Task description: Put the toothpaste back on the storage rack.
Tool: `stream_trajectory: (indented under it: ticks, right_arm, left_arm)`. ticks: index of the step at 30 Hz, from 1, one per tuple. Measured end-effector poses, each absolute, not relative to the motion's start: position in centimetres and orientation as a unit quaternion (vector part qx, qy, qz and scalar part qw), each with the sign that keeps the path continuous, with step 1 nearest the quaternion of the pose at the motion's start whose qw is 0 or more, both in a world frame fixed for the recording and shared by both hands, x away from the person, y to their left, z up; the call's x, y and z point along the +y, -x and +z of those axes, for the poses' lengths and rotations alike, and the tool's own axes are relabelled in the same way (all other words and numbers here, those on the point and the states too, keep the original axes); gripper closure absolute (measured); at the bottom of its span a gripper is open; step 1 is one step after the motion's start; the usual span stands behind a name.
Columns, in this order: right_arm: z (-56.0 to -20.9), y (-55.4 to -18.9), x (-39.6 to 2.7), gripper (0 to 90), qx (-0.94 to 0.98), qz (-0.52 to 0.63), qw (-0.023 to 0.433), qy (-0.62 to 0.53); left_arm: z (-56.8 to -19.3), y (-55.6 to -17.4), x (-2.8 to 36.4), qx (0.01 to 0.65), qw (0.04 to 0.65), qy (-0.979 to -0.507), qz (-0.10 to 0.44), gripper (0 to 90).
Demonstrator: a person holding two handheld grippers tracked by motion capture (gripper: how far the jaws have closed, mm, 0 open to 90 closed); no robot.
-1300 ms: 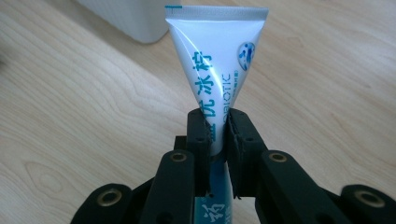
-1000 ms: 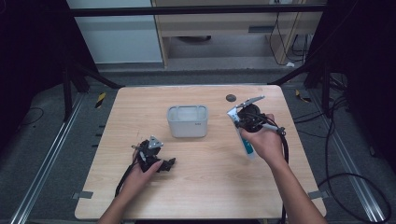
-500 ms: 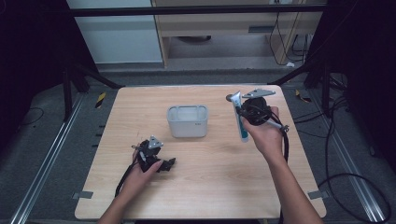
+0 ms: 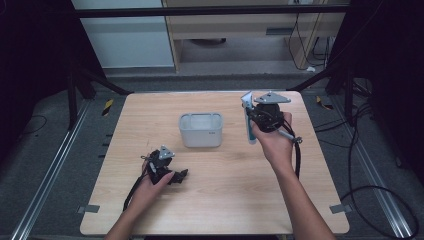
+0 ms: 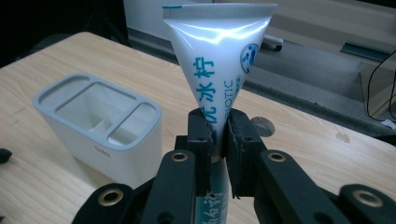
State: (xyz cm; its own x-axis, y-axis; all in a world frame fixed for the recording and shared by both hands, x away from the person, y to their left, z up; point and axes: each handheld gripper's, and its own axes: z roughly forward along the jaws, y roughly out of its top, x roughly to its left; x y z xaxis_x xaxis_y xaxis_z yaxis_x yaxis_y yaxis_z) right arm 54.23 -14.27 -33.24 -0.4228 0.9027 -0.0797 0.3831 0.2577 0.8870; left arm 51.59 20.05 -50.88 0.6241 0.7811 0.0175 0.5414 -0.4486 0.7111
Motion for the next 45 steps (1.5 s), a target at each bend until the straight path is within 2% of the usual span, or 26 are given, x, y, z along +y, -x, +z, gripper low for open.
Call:
stream_trajectory:
  ticks: [18, 45]
  right_arm:
    - [-32.1, -54.7, -12.7, 81.0, 0.721, 0.446, 0.306, -0.433]
    - [-27.5, -55.6, -9.5, 80.9, 0.706, 0.475, 0.331, -0.409]
  left_arm:
    - [-50.9, -51.6, 20.1, 0.396, 0.344, -0.833, 0.174, 0.0]
    - [-50.9, -51.6, 20.0, 0.396, 0.344, -0.833, 0.175, 0.0]
